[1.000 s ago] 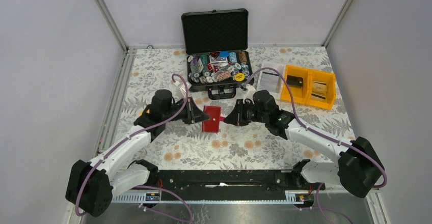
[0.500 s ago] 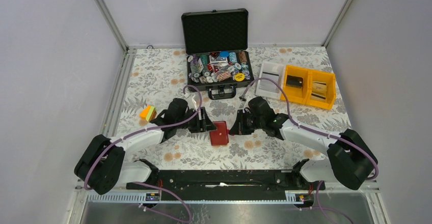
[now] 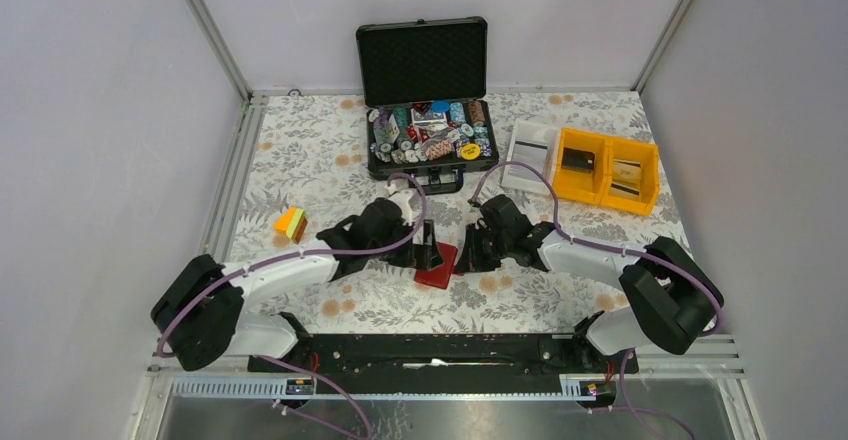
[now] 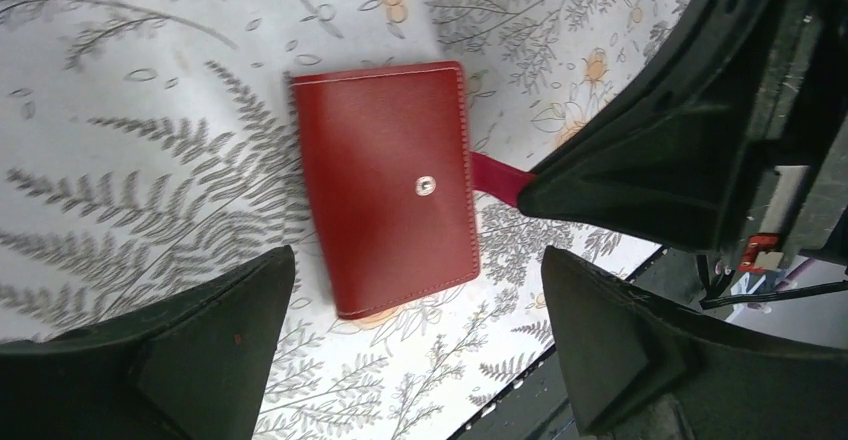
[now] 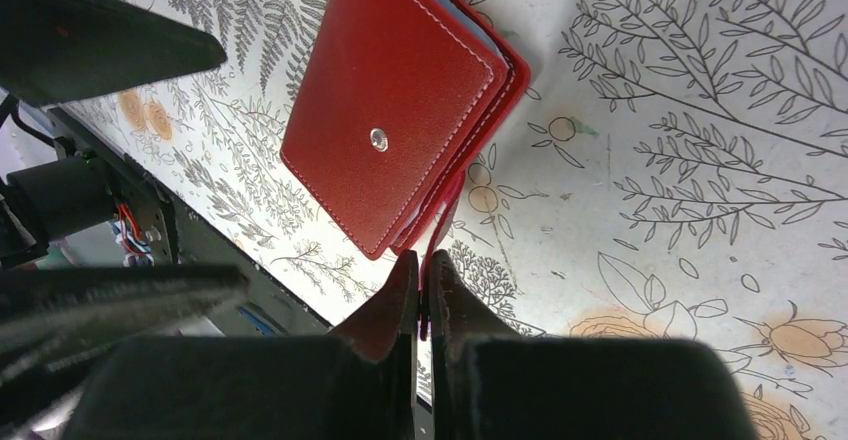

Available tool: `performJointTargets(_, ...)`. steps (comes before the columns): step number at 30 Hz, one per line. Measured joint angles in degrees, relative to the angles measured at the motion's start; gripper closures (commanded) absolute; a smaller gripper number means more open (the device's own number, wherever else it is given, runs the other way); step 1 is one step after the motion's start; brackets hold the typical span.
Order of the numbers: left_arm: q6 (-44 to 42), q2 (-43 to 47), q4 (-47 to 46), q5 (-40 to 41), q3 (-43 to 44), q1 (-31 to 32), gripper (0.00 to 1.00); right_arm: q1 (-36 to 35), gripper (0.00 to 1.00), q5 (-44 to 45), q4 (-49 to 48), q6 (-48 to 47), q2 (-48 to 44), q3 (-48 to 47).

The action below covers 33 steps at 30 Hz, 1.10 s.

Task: Put the credit cards into the card holder
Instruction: Place the card holder at the center of the board.

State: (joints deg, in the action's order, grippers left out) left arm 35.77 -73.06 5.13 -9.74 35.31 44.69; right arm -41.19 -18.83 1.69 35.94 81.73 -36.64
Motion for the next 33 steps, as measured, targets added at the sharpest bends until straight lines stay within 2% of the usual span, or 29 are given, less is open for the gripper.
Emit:
performJointTargets(12, -0.98, -6.25, 0.96, 16.68, 3.48, 11.91, 0.01, 0.0, 1.0, 3.43, 0.9, 0.63, 0.0, 0.0)
performJointTargets(33, 3.3, -14.71, 0.37, 25.57, 6.38, 18.56, 0.01, 0.0, 1.0, 4.79, 1.16, 1.05, 0.0, 0.0)
